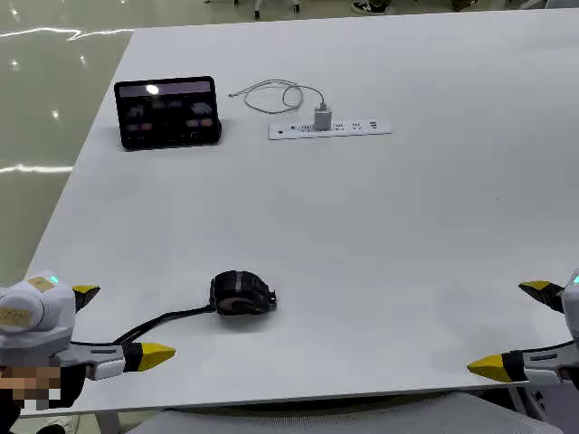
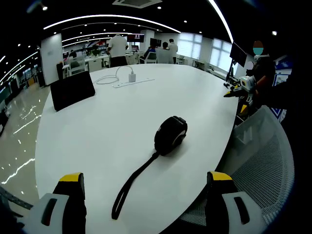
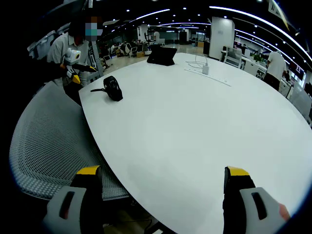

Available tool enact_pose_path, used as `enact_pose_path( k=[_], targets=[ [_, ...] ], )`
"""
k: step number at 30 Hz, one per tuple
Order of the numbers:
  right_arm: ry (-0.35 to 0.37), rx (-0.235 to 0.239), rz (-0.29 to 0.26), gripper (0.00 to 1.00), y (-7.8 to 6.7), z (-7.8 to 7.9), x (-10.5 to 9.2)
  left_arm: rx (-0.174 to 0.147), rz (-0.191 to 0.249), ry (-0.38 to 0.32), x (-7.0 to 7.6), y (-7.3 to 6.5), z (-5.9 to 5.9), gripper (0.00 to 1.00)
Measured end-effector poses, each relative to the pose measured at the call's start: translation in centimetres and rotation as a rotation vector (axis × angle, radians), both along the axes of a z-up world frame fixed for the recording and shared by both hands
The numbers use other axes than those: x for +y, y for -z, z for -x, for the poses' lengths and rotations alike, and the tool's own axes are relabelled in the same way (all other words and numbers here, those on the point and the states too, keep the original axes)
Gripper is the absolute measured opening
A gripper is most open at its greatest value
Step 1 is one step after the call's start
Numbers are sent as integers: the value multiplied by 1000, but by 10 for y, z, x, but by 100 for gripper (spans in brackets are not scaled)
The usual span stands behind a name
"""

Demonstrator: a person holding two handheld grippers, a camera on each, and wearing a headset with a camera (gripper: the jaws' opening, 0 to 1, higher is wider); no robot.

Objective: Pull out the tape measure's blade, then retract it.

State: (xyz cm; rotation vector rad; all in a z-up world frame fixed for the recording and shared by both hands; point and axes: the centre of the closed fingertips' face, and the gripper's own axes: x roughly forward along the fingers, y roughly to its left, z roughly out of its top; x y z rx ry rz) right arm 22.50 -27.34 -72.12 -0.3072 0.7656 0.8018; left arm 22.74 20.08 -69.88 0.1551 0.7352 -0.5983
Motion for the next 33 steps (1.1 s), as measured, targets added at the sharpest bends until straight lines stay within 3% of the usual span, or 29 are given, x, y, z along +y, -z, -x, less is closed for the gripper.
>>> enact_pose_path(
  k=[9, 22, 25, 29, 32, 33],
  targets=[
    [-4, 3, 2, 98, -1, 1, -1, -6, -11, 2, 3, 0, -1, 100],
    [-13, -8, 11, 100, -3, -1, -3, -14, 7, 17, -1, -2, -7, 100],
    [-15, -7, 6, 100, -5, -5, -1, -5, 9, 39, -5, -1, -8, 100],
    [-31, 2, 4, 100, -6, -9, 2, -20, 24, 112, -18, -3, -8, 100],
    [-51, -12, -5, 100, -9, -12, 7, -11, 17, 125, -23, 0, -10, 100],
    [-67, -36, -18, 100, -12, -15, 11, -23, 23, 154, -29, -1, -11, 100]
  ],
)
